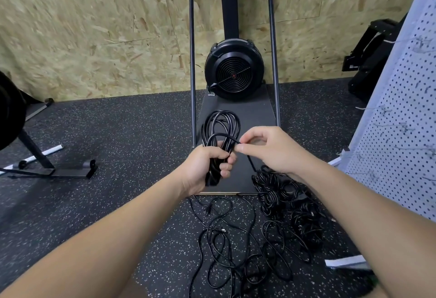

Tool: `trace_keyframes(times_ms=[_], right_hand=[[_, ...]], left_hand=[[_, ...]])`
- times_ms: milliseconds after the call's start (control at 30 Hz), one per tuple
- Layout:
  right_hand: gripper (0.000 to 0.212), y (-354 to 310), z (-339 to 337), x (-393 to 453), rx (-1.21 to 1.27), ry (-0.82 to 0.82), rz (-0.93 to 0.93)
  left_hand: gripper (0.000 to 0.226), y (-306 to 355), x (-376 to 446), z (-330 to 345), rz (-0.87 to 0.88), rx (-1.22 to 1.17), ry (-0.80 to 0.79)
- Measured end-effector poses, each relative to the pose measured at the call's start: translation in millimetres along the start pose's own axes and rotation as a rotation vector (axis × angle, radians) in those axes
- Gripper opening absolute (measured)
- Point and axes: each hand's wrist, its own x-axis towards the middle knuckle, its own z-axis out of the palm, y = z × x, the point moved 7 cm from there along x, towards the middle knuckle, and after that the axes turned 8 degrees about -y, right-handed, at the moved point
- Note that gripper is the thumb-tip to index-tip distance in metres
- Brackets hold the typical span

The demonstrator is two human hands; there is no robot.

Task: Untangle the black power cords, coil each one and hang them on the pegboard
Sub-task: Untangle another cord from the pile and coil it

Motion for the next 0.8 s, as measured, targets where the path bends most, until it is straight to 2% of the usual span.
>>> trace_keyframes(times_ms=[67,200,267,367,467,533,600,700,800], right_hand=[[0.017,5,0,1,-0.048,-0.056,0.02],[0.037,16,24,-5,-0.114,-0.308,0.062],[0.033,18,31,-4,-0.126,-0.323,0.042],[0.016,8,23,-1,-0.11,-0.205,-0.001],[0.016,-17,5,-1,0.02,-0.034,-0.097],[0.02,-31,-1,-2,0.146,0.021,-0.153],[0.022,-38,-1,-2,0.246,0.052,-0.167],[0.022,-38,-6,-3,0.305,0.144,-0.143],[0.02,-38,-22,-8,0.288,0.298,-0.101]], left_hand=[[0.031,7,-1,0,0.051,0.012,0.041],[0.039,23,-2,-5,0.098,-0.007,0.07],[0.039,25,-5,-7,0.088,-0.003,0.068],[0.037,24,-5,-12,0.103,0.012,0.104],[0.035,25,-4,-18,0.133,0.12,0.134],[0.036,24,-6,-17,0.108,0.265,0.141],[0.04,19,-8,-6,0.067,0.361,0.059],[0.031,10,-7,18,0.027,0.333,-0.12],[0.024,5,-6,30,0.008,0.286,-0.161]])
